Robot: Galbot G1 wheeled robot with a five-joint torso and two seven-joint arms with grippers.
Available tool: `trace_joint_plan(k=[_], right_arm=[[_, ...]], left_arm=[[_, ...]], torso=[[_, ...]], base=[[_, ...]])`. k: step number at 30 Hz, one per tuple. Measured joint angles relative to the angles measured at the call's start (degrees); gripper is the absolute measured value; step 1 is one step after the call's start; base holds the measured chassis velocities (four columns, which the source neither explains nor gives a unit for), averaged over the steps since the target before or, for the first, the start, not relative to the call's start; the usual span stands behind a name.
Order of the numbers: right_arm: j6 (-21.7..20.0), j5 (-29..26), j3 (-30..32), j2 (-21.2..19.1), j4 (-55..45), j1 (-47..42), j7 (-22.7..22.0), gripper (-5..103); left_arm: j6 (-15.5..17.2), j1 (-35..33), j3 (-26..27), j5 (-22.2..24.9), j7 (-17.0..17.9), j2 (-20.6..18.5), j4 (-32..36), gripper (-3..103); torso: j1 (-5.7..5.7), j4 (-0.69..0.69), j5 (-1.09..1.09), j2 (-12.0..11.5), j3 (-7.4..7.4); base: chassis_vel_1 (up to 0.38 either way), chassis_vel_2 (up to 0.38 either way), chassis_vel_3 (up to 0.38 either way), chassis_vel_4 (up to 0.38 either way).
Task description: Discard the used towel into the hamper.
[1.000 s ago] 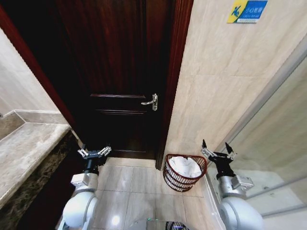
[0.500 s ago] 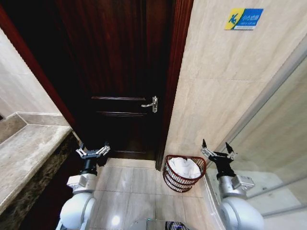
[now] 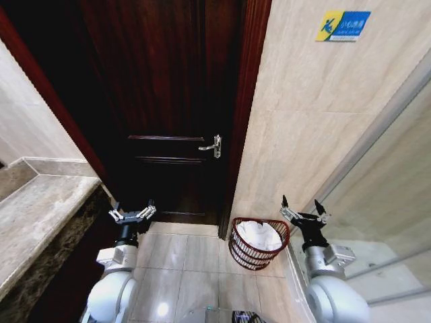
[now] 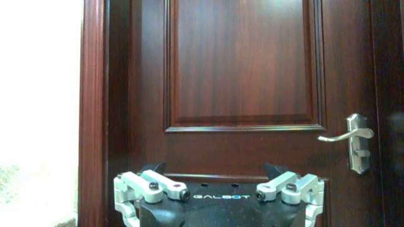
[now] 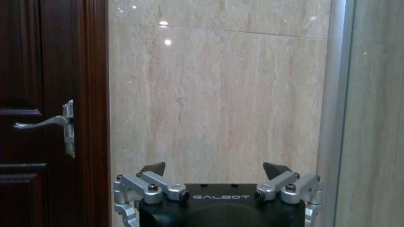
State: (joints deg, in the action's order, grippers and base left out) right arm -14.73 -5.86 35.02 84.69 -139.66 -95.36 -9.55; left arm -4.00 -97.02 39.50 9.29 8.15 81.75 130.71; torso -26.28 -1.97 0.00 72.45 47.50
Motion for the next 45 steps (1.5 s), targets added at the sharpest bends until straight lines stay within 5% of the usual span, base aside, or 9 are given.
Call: trace_joint_plan(k=[45], right_arm=[[1.2,0.7,0.4,0.3,-0.2,-3.0,-0.8,100]], left_arm=[[-1.9,-0.9,-1.4,-1.1,0.1,0.8,-0.5,100]], torso=[[0.20,0.00,0.00,-0.4,-0.22]], base=[[0.021,-0.021,-0.019,0.018]])
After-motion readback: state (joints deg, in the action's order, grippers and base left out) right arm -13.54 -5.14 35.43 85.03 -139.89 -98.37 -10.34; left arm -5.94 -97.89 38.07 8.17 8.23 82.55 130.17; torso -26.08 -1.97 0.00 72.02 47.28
